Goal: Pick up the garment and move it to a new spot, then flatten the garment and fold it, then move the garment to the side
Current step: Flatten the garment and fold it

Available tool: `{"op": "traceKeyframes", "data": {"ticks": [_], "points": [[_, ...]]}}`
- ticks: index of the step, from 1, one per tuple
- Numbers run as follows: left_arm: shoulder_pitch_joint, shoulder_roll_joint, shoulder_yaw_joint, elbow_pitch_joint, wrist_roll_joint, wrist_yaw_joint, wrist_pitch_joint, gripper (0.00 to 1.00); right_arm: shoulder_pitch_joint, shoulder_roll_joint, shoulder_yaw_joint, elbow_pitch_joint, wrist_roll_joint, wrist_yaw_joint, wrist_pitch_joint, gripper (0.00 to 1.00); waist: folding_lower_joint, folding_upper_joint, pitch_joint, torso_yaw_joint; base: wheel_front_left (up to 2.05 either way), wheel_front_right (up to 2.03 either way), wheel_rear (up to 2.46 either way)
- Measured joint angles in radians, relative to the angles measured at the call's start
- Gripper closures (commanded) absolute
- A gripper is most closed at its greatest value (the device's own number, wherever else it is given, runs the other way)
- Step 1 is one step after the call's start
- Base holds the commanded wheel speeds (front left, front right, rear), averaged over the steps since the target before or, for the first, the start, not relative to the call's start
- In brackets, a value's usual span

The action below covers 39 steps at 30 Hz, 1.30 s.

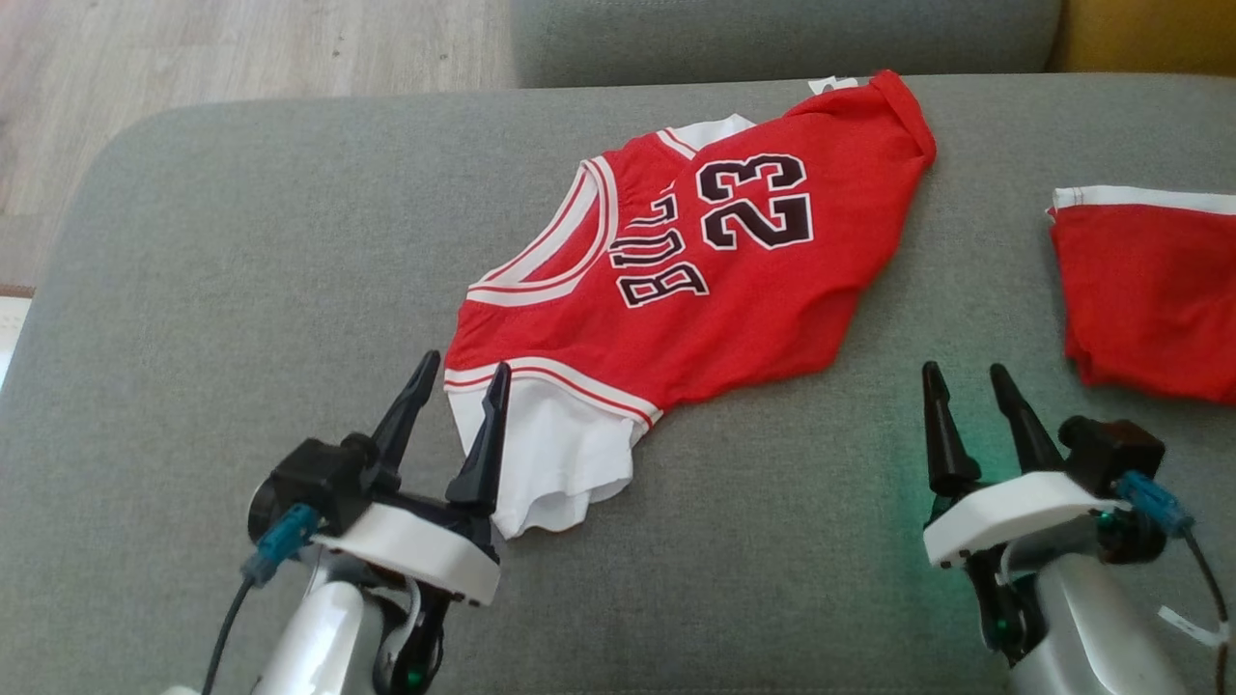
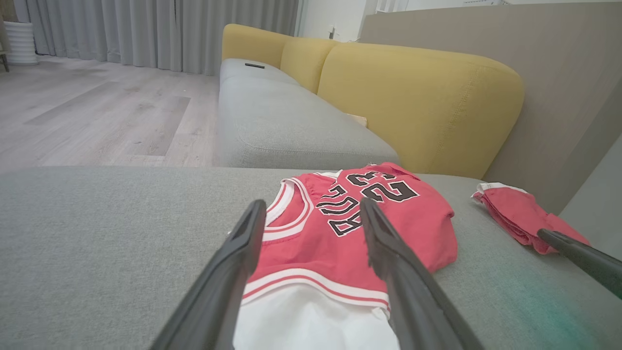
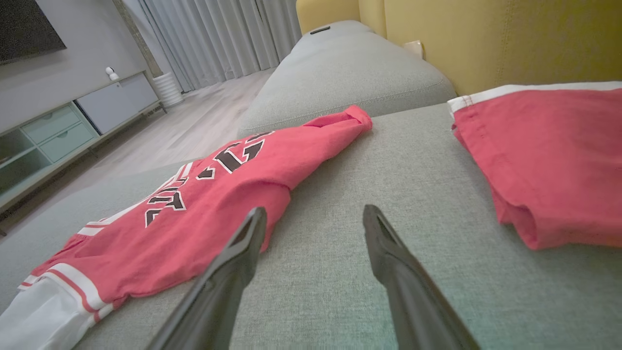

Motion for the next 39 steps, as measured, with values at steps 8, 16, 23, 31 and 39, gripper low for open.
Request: {"op": "traceKeyframes", "data": {"ticks": [8,16,23,31,39], "points": [[0.003,0.0,-0.012,0.0,0.006,0.0,0.0,0.0,0.005,0.01,-0.04,-0.065,-0.01,0.0,0.048,0.0,0.0,0.0,0.023,0.025,0.0,0.0,0.0],[-0.016,0.0,-0.026,0.001,0.005,-0.001,0.0,0.0,-0.055,0.013,-0.028,-0.013,0.027,0.0,0.14,0.0,0.0,0.0,0.062,0.089,0.0,0.0,0.0],[-0.021,0.0,-0.03,0.007,0.004,-0.001,0.0,0.0,-0.145,0.013,-0.07,0.119,0.068,0.0,0.173,0.0,0.0,0.0,0.091,0.141,0.0,0.0,0.0],[-0.036,0.0,-0.03,0.014,0.004,-0.001,0.0,0.0,-0.271,0.013,-0.069,0.292,0.069,0.0,0.128,1.0,0.0,0.0,0.093,0.157,0.0,0.0,0.0],[-0.033,0.0,-0.025,0.019,0.004,-0.001,0.0,0.0,-0.273,0.013,-0.146,0.288,-0.104,0.0,0.038,1.0,0.0,0.0,0.056,0.128,0.0,0.0,0.0]]}}
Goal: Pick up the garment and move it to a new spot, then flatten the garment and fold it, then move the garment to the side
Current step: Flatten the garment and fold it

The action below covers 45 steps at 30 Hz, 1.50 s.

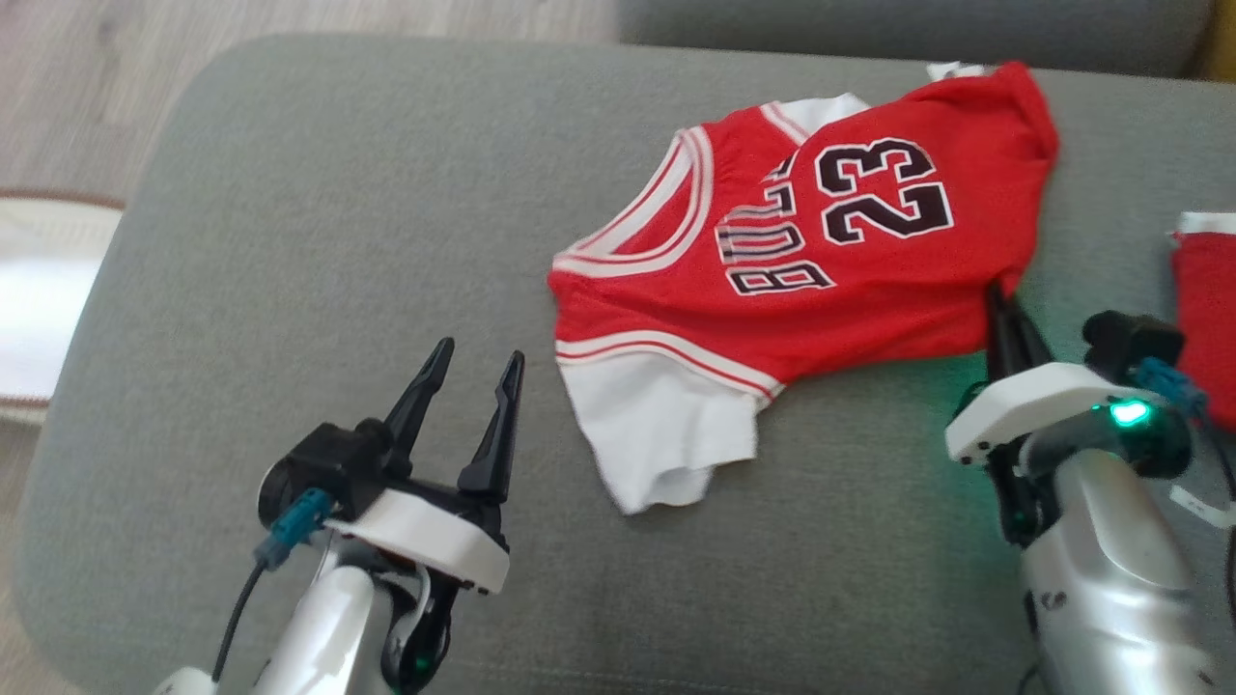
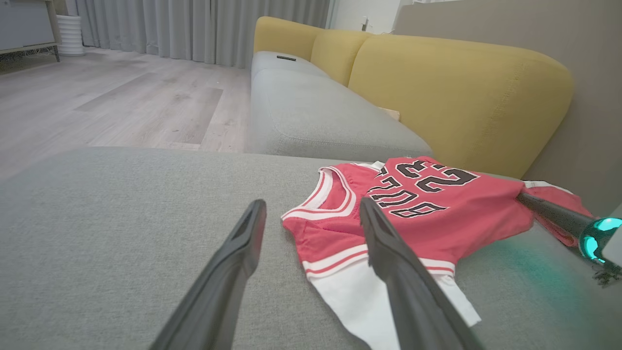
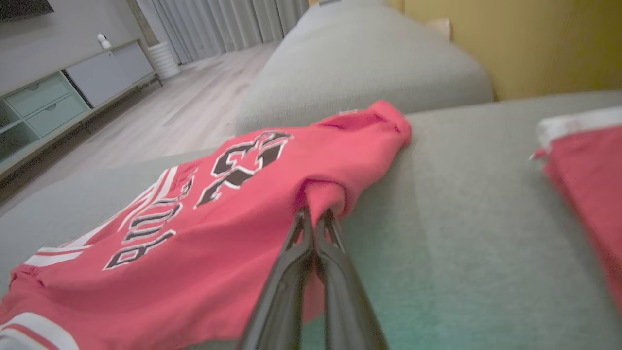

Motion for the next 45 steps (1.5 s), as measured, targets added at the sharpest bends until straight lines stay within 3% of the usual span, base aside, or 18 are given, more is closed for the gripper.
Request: {"op": "traceKeyframes", "data": {"ticks": [4,9,15,20,25,26,27,28,32,37,45], "points": [[0.021,0.0,0.004,0.0,0.0,0.001,0.0,0.0,0.048,0.0,-0.048,-0.114,-0.114,0.0,-0.002,1.0,0.0,0.0,-0.033,-0.031,0.0,0.0,0.0],[0.049,0.0,-0.003,0.0,-0.011,0.001,0.0,0.0,0.158,0.001,-0.077,-0.331,-0.233,0.0,0.09,1.0,0.0,0.0,-0.074,-0.064,0.0,0.0,0.0],[0.049,0.001,-0.011,-0.003,-0.021,0.001,0.0,0.0,0.19,0.001,0.006,-0.533,-0.323,0.0,0.231,1.0,0.0,0.0,-0.081,-0.055,0.0,0.0,0.0],[0.048,0.0,-0.034,0.0,-0.025,0.001,0.0,0.0,0.184,0.002,0.103,-0.492,-0.363,0.0,0.321,1.0,0.0,0.0,-0.065,-0.017,0.0,0.0,0.0],[0.036,0.001,-0.034,0.007,-0.025,0.001,0.0,0.0,0.08,0.001,0.152,-0.321,-0.393,0.0,0.323,1.0,0.0,0.0,-0.034,0.02,0.0,0.0,0.0],[0.035,0.001,-0.034,0.007,-0.025,0.001,0.0,0.0,0.051,0.001,0.163,-0.282,-0.384,0.0,0.311,0.95,0.0,0.0,-0.028,0.026,0.0,0.0,0.0],[0.035,0.001,-0.035,0.008,-0.025,0.001,0.0,0.0,0.022,0.0,0.188,-0.239,-0.377,0.0,0.3,0.19,0.0,0.0,-0.022,0.032,0.0,0.0,0.0],[0.034,0.001,-0.035,0.009,-0.025,0.001,0.0,0.0,-0.003,-0.001,0.209,-0.195,-0.376,0.0,0.292,0.0,0.0,0.0,-0.017,0.036,0.0,0.0,0.0],[0.033,0.001,-0.035,0.013,-0.025,0.001,0.0,0.0,-0.053,0.0,0.264,-0.06,-0.327,0.0,0.265,0.0,0.0,0.0,-0.004,0.041,0.0,0.0,0.0],[0.03,0.001,-0.016,0.014,-0.025,0.001,0.0,0.0,-0.058,-0.001,0.306,0.022,-0.269,0.0,0.225,0.0,0.0,0.0,-0.007,0.006,0.0,0.0,0.0],[0.029,0.001,0.012,0.011,-0.024,0.001,0.0,0.0,-0.048,-0.002,0.331,-0.009,-0.179,0.0,0.152,0.0,0.0,0.0,-0.029,-0.076,0.0,0.0,0.0]]}}
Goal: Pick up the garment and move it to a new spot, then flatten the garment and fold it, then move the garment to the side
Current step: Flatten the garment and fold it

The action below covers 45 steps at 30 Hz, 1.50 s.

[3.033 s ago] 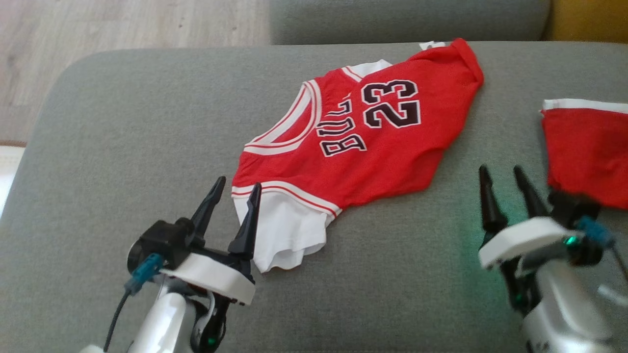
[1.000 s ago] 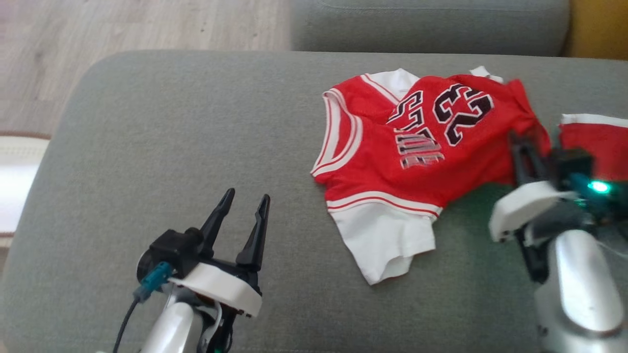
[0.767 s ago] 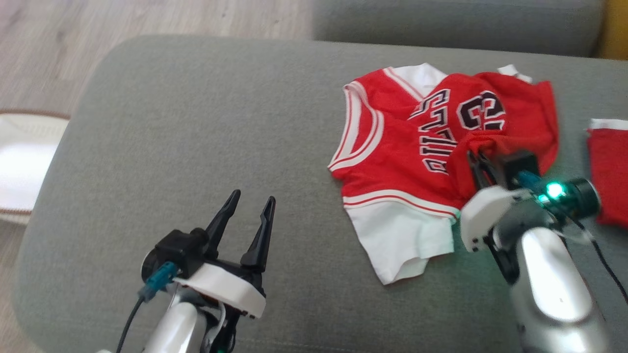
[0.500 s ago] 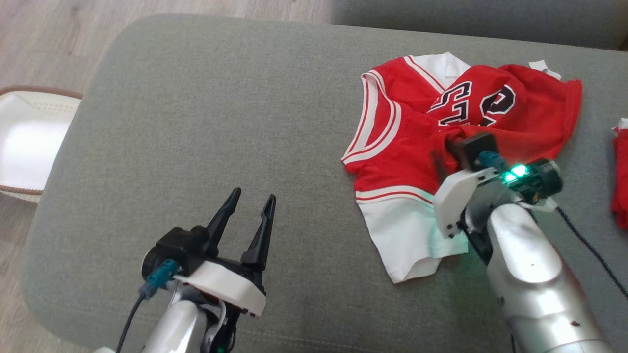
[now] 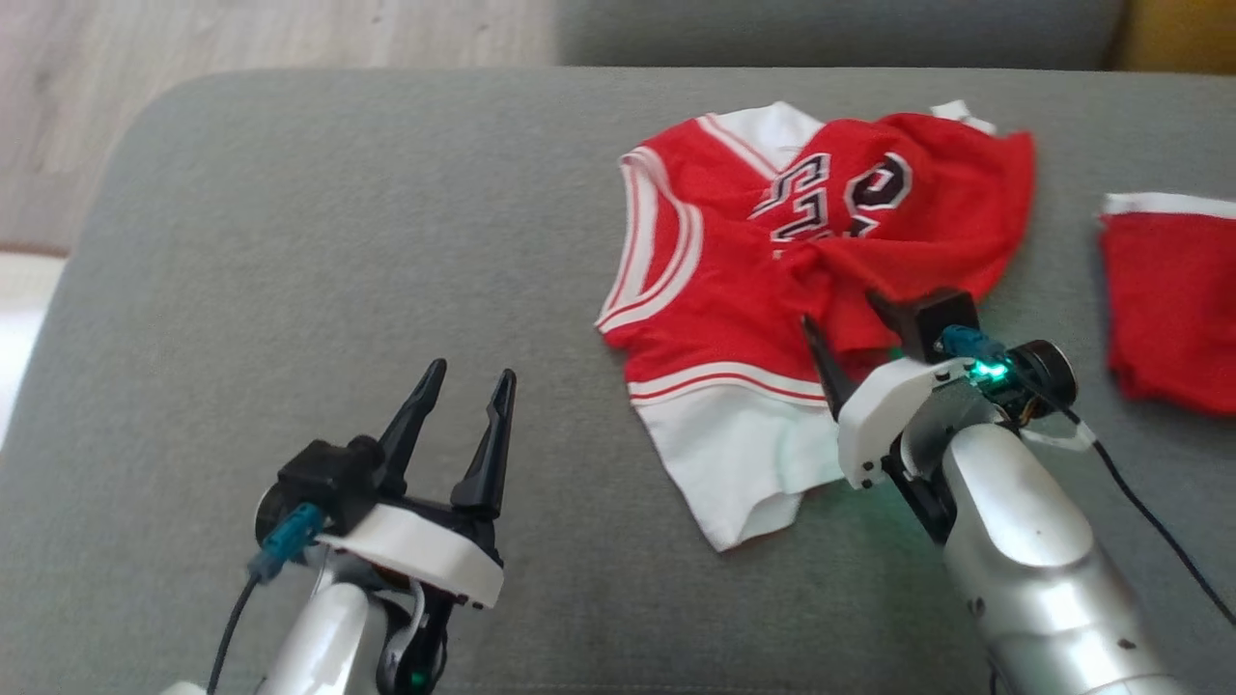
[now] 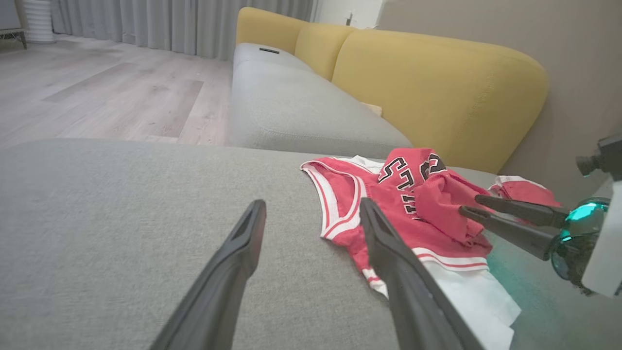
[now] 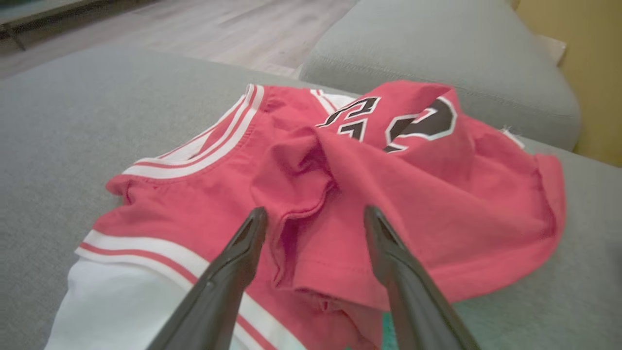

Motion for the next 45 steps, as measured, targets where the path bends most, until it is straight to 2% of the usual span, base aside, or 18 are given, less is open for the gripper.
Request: {"op": "traceKeyframes", "data": {"ticks": [3,9,13,21,29,38,45], "points": [[0.001,0.0,0.005,-0.003,0.0,0.0,0.0,0.0,0.038,0.0,-0.007,-0.055,0.016,0.0,-0.004,0.0,0.0,0.0,-0.014,-0.029,0.0,0.0,0.0],[0.011,0.0,0.007,-0.013,0.0,0.0,0.0,0.0,0.212,-0.003,-0.089,-0.206,0.039,0.0,0.003,0.0,0.0,0.0,-0.045,-0.066,0.0,0.0,0.0],[0.011,0.0,0.007,-0.022,0.0,0.0,0.0,0.0,0.321,-0.004,-0.159,-0.336,0.059,0.0,0.021,0.0,0.0,0.0,-0.052,-0.076,0.0,0.0,0.0],[0.012,0.0,0.01,-0.035,0.009,0.0,0.0,0.0,0.442,0.003,-0.22,-0.472,0.14,0.0,-0.01,0.0,0.0,0.0,-0.042,-0.085,0.0,0.0,0.0],[0.006,0.0,-0.009,-0.035,0.009,-0.001,0.0,0.0,0.407,0.008,-0.194,-0.444,0.32,0.0,-0.034,0.0,0.0,0.0,-0.002,-0.059,0.0,0.0,0.0],[-0.02,0.0,-0.017,-0.031,0.009,-0.001,0.0,0.0,0.256,0.008,-0.138,-0.312,0.495,0.0,-0.019,0.0,0.0,0.0,0.046,0.018,0.0,0.0,0.0],[-0.02,0.0,-0.018,-0.025,0.009,-0.001,0.0,0.0,0.193,0.007,-0.143,-0.179,0.557,0.0,-0.031,0.0,0.0,0.0,0.065,0.062,0.0,0.0,0.0]]}}
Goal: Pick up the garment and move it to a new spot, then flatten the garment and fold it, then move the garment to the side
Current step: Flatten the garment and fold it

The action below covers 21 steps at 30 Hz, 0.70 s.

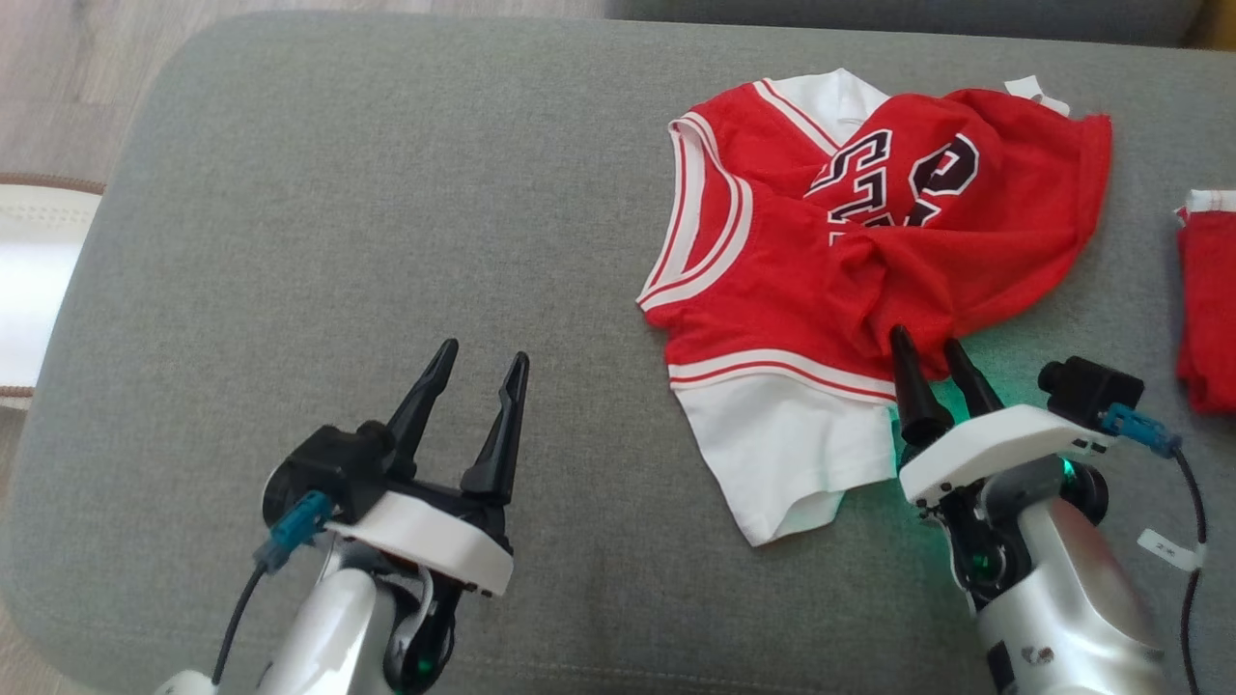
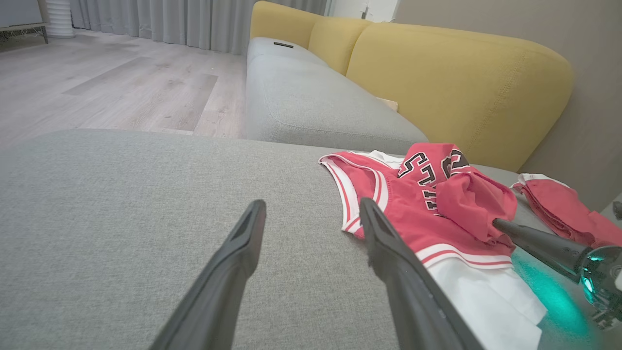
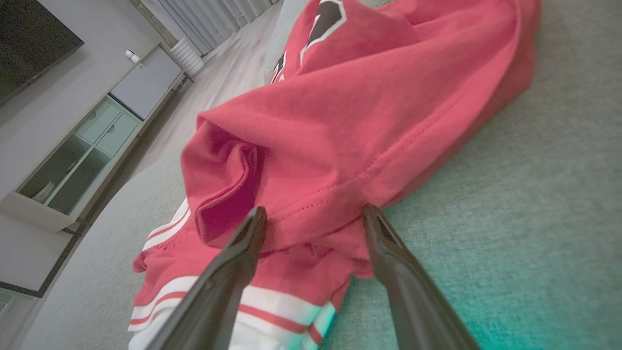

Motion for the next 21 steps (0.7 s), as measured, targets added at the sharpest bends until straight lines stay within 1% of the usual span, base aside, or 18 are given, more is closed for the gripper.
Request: {"op": "traceKeyframes", "data": {"ticks": [4,5,6,7,11,15,19,21], "points": [[0.0,0.0,0.001,0.0,0.0,0.0,0.0,0.0,-0.025,0.0,0.003,0.04,-0.001,0.0,-0.026,0.0,0.0,0.0,0.003,0.0,0.0,0.0,0.0],[0.0,0.0,0.001,0.0,0.0,0.0,0.0,0.0,-0.032,0.0,0.006,0.049,-0.007,0.0,-0.033,0.07,0.0,0.0,0.004,-0.002,0.0,0.0,0.0],[0.0,0.0,0.001,0.0,0.0,0.0,0.0,0.0,-0.04,0.0,0.009,0.058,-0.012,0.0,-0.035,0.51,0.0,0.0,0.005,-0.004,0.0,0.0,0.0],[0.0,0.0,0.001,0.0,0.0,0.0,0.0,0.0,-0.046,0.0,0.012,0.067,-0.015,0.0,-0.044,1.0,0.0,0.0,0.006,-0.007,0.0,0.0,0.0],[-0.002,0.0,0.002,0.002,0.0,0.0,0.0,0.0,-0.077,0.0,0.019,0.105,-0.075,0.0,-0.074,1.0,0.0,0.0,0.005,-0.019,0.0,0.0,0.0],[-0.008,0.0,0.005,0.005,0.0,0.0,0.0,0.0,-0.083,-0.003,0.001,0.114,-0.151,0.0,-0.102,1.0,0.0,0.0,-0.006,-0.033,0.0,0.0,0.0],[-0.008,0.0,0.007,0.005,0.0,0.0,0.0,0.0,-0.076,-0.041,-0.021,0.091,-0.227,0.0,-0.108,1.0,0.0,0.0,-0.023,-0.053,0.0,0.0,0.0],[-0.007,0.0,0.009,0.005,0.0,0.0,0.0,0.0,-0.068,-0.068,-0.035,0.063,-0.263,0.0,-0.094,1.0,0.0,0.0,-0.032,-0.067,0.0,0.0,0.0]]}}
